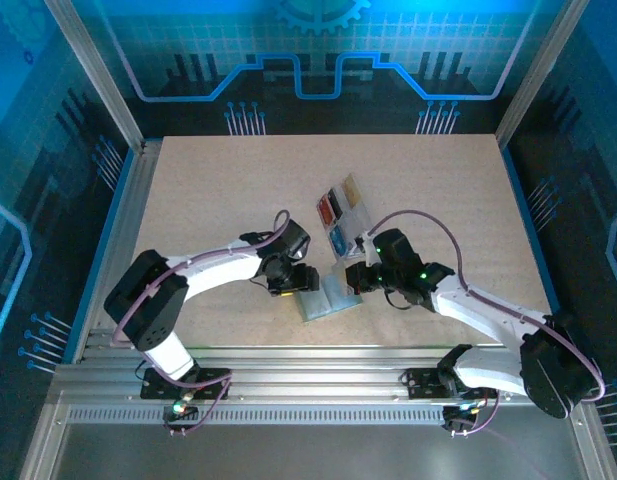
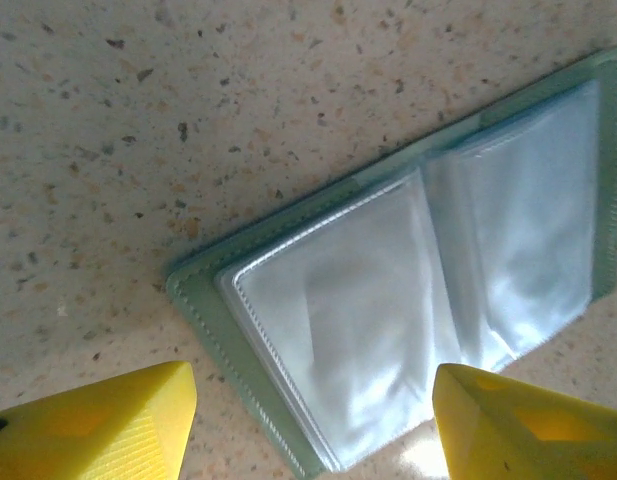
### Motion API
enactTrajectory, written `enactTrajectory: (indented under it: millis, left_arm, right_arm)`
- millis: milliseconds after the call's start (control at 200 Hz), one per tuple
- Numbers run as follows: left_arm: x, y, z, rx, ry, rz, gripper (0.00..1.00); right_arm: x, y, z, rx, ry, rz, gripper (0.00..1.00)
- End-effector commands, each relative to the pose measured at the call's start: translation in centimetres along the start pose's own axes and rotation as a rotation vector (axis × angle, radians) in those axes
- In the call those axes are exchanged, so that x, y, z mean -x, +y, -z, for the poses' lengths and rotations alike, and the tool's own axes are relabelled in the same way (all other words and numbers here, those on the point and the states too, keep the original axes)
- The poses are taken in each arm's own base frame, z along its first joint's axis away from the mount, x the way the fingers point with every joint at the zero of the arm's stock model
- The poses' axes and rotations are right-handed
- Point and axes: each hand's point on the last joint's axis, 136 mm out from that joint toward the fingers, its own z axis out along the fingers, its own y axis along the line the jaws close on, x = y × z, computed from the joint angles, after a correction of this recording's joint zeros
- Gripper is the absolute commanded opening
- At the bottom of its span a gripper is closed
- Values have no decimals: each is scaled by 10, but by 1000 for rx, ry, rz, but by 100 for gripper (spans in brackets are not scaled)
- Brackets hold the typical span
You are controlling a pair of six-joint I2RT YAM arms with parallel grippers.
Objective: Put the credit cards into the card holder
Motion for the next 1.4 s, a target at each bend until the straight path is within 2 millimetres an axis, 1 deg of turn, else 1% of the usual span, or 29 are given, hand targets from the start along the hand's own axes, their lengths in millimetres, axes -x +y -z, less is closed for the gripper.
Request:
enactTrajectory:
  millis: [0,75,200,445,510,530,585,860,1136,1391]
  left_arm:
    - [4,4,-12,38,-11,18,63]
    - [3,7,-19,56,0,27,60]
    - [0,15,-28,84,11,39,58]
    - [-7,25,-32,101,21,51,52]
    - [-9,27,-33,101,25,53,51]
    - [-10,28,-34,101,28,54,50]
    - [-11,28,-34,99,28,55,49]
    - [-15,31,-36,97,37,59,46]
    - [-17,29,-38,93,41,60,44]
    - [-17,29,-39,96,42,59,44]
  right_arm:
    - [23,18,-6,89,-112,-3,0]
    - [20,19,-13,99,-99,-5,0]
    - [16,18,-23,98,-88,-11,0]
    - [12,13,-43,103,-79,-41,0]
    - [7,10,-49,96,-59,-55,0]
    - [11,12,-49,104,-75,-54,0]
    - [10,11,-52,102,-75,-63,0]
    - [3,5,-61,85,-55,-81,0]
    - [-5,-1,-68,63,-37,-93,0]
    - [-9,4,-71,94,-13,-124,0]
